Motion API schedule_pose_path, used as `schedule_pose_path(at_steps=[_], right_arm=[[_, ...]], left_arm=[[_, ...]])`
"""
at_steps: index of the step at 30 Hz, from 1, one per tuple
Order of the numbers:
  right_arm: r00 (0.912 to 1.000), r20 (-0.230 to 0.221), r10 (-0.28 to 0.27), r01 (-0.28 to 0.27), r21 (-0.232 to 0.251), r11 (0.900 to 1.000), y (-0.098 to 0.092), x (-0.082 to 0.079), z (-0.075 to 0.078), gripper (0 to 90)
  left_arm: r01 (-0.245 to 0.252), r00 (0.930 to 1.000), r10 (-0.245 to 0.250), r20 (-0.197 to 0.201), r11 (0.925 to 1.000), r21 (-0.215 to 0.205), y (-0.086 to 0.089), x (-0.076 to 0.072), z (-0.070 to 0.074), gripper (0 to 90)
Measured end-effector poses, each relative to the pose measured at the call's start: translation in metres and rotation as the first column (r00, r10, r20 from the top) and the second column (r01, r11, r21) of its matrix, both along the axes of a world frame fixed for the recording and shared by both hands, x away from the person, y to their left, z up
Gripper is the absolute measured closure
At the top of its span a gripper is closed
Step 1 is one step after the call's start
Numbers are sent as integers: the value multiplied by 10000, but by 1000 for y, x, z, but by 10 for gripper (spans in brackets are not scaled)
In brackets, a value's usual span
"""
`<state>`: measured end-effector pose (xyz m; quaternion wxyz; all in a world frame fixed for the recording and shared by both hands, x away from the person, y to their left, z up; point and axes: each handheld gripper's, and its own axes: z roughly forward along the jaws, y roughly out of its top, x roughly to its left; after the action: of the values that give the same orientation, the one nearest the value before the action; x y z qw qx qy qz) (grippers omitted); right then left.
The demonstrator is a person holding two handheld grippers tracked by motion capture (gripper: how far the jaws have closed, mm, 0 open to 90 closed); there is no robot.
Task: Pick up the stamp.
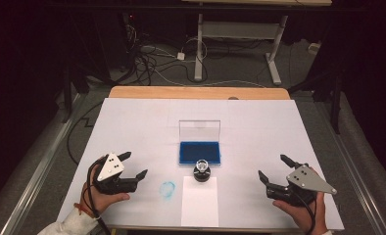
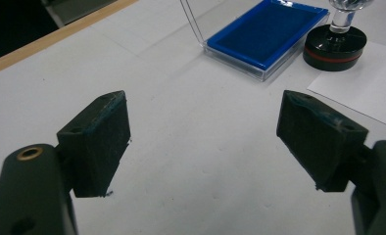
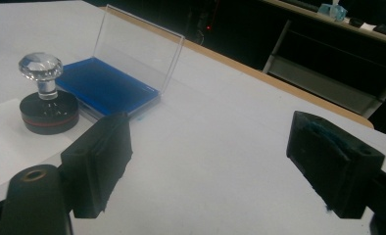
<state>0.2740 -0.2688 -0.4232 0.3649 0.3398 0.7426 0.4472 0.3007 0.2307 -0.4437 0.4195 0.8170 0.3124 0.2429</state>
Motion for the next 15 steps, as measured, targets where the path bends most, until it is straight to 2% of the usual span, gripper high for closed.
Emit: schedule_pose_path(at_steps=[5, 10, 13, 15], right_arm=[[10000, -39, 6, -7, -149, 9999, -1, 0, 0, 175], [10000, -62, 59, -61, -279, 9996, 0, 2, 0, 175], [9999, -167, 39, -46, -404, 9992, 1, 3, -1, 182], [9997, -214, 89, -97, -397, 9992, 1, 5, -2, 182]], left_arm=[[-3, 10000, 3, 30, 9999, 104, -2, -1, 1, 198], [170, 9992, -163, -352, 9996, 219, -1, 2, -1, 196], [358, 9961, -337, -821, 9991, 235, -3, 5, -1, 166], [542, 9953, -517, -822, 9981, 281, -5, 5, -1, 165]])
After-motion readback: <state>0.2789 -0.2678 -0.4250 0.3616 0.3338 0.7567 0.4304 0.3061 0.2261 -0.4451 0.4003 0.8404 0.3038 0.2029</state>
